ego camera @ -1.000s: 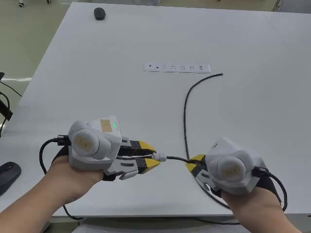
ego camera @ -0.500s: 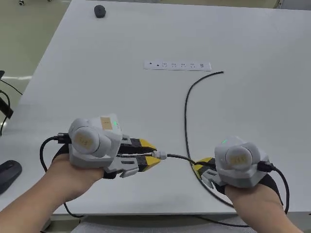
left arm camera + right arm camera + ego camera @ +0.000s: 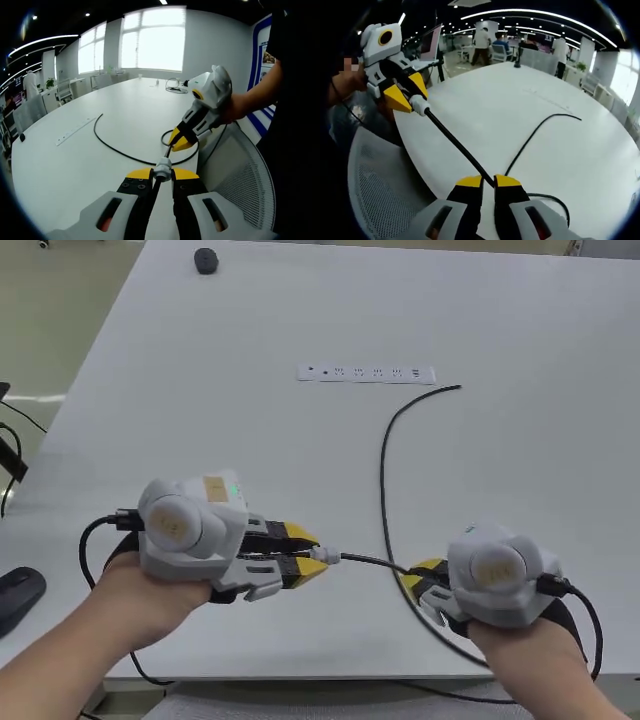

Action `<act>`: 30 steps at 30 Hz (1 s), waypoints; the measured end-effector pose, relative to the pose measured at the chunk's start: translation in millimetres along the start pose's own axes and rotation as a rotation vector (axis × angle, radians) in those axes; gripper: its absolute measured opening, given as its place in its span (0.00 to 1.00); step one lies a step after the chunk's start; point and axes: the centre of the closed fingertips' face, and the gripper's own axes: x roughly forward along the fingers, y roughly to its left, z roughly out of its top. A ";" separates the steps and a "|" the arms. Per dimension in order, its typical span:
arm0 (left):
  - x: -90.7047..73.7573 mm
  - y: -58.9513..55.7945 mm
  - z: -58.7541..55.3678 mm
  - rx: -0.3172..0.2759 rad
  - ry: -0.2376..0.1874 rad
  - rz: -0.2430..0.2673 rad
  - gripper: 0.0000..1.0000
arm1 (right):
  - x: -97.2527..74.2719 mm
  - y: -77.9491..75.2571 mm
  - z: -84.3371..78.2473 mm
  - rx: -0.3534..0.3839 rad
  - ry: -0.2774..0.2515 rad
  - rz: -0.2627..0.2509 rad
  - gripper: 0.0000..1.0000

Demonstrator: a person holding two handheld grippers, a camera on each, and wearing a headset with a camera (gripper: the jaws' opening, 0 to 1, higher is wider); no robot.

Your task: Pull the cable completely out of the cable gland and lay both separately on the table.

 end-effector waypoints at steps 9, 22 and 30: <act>0.8 -1.1 -1.6 -0.003 0.003 -0.003 0.15 | -23.2 21.8 54.8 -0.307 -0.135 0.011 0.18; 1.7 -2.9 -0.5 0.001 0.002 -0.010 0.15 | -8.4 71.4 70.9 -0.562 -0.125 0.107 0.12; 1.7 -3.7 0.9 0.002 -0.004 -0.011 0.15 | -5.2 68.9 70.5 -0.566 -0.110 0.107 0.02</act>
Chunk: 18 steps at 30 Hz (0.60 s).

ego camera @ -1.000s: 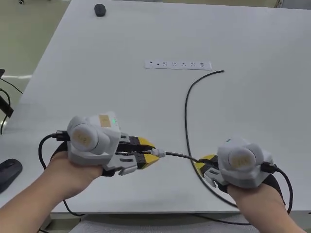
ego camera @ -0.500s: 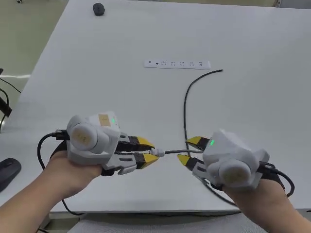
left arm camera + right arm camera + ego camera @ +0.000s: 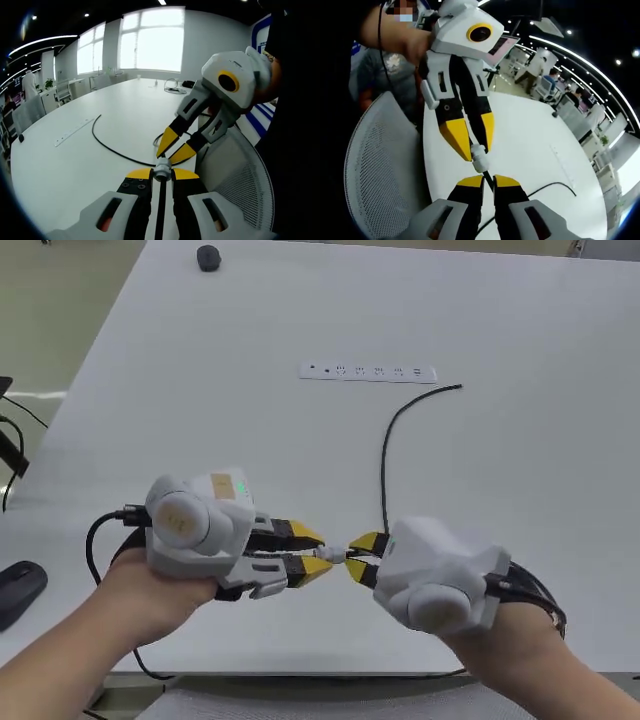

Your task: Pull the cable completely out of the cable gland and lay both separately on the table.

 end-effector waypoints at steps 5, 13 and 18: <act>1.0 -1.4 1.4 0.004 -0.007 -0.002 0.15 | -0.3 0.8 -3.7 0.076 -0.007 0.012 0.01; 3.3 -2.3 2.4 0.011 -0.004 -0.008 0.15 | -0.6 -1.2 -15.3 0.165 0.018 -0.001 0.01; 2.3 -1.3 3.1 0.008 -0.007 -0.006 0.15 | -2.6 -5.9 -27.4 0.241 0.040 -0.008 0.00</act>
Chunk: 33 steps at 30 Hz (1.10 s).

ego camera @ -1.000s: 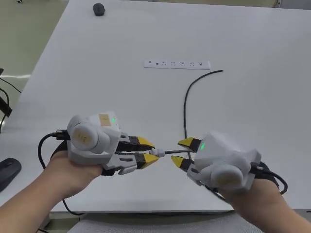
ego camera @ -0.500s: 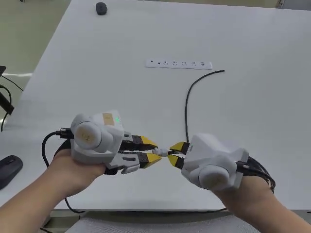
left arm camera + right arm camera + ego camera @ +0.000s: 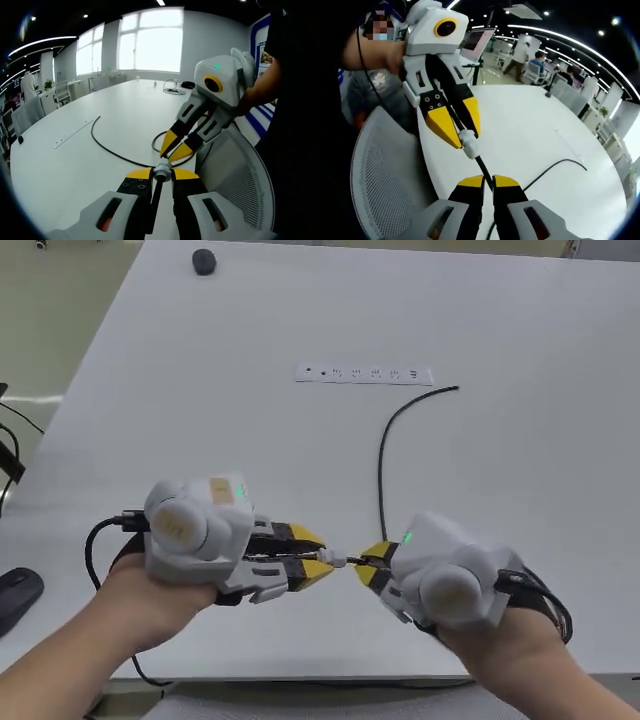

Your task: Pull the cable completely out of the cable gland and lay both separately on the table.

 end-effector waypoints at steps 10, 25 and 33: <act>0.7 1.1 -1.4 0.001 0.005 -0.002 0.15 | 1.2 -6.5 -24.0 0.121 0.045 -0.009 0.00; 0.4 1.3 -4.4 -0.004 0.014 -0.005 0.15 | 5.8 -3.7 -44.5 0.266 0.100 0.014 0.00; -1.4 2.8 -3.8 -0.005 0.011 -0.004 0.15 | 4.3 -4.2 -41.1 0.199 0.069 0.009 0.01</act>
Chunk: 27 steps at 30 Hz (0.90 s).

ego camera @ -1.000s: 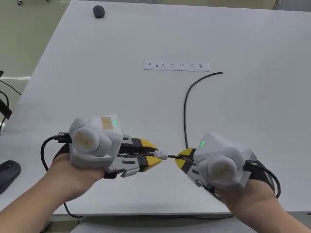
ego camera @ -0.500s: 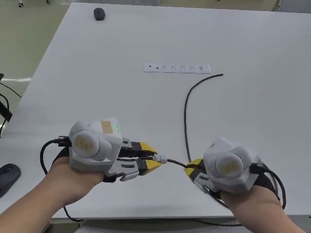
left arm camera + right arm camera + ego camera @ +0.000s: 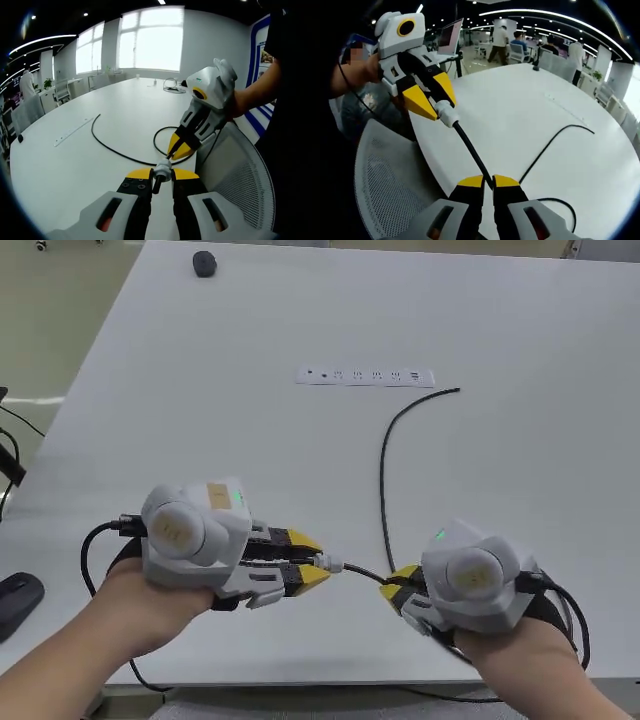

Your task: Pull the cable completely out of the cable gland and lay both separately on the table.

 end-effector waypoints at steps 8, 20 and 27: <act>-1.9 0.6 1.5 -0.005 -0.007 0.004 0.15 | -5.0 -1.5 12.6 -0.148 -0.051 -0.020 0.02; -0.4 -1.4 1.1 -0.010 -0.006 -0.002 0.15 | -9.3 29.5 50.4 -0.381 -0.121 0.020 0.10; 0.1 -3.5 0.6 -0.011 -0.004 -0.004 0.15 | -5.1 35.3 57.2 -0.415 -0.121 0.023 0.07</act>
